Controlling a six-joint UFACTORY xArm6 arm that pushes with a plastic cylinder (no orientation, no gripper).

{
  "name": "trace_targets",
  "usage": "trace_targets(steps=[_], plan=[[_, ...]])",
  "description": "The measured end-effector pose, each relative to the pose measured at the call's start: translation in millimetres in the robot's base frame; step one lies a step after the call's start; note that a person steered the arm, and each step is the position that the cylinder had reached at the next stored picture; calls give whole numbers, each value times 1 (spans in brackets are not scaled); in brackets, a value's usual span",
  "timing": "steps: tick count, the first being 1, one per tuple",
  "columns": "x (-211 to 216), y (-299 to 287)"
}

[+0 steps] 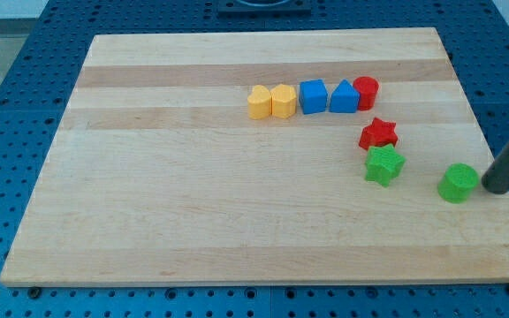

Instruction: Nudge the green circle along with green star left a bit

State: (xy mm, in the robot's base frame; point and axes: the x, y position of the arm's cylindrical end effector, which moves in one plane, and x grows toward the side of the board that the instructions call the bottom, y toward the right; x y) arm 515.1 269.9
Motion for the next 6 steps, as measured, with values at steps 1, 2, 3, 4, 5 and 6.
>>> trace_targets(steps=[1, 2, 3, 4, 5, 6], plan=[[4, -33], [8, -63], [17, -77], [19, -68], [19, -41], [19, -44]])
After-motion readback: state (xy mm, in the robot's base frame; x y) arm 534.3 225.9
